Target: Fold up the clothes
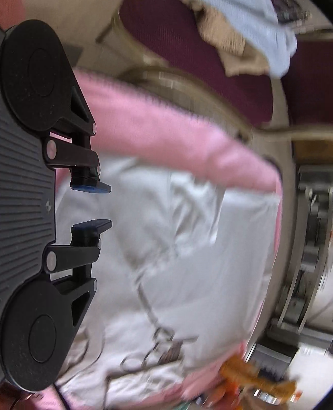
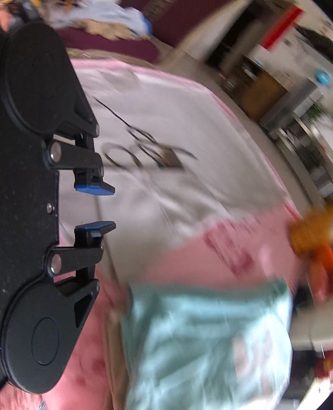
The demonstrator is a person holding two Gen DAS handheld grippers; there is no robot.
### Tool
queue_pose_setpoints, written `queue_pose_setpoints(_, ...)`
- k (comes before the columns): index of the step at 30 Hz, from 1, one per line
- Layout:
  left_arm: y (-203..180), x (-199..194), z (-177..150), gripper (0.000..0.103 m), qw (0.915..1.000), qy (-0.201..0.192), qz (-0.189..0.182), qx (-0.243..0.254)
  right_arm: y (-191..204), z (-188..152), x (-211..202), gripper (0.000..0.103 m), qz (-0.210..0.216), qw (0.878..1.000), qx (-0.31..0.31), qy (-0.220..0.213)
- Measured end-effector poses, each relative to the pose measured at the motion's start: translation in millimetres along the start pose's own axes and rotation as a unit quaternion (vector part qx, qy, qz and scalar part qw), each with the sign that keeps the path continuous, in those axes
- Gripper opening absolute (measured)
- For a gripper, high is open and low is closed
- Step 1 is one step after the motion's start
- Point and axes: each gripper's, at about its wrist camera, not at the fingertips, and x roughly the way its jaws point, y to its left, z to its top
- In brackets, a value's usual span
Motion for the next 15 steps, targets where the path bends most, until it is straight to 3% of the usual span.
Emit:
queue_pose_setpoints(3,-15,1,-4,0.025,0.9985,0.019,-0.035,0.038,17,-9,10,0.023,0.019,0.999,-0.033,0.037)
queue_pose_setpoints(11,-41,7,-22,0.025,0.9924,0.040,-0.022,0.114,25,-21,16,0.018,-0.109,0.989,-0.089,0.050)
queue_pose_setpoints(15,-45,4,-29,0.025,0.9909,0.043,-0.018,0.126,25,-30,10,0.020,-0.113,0.986,-0.100,0.068)
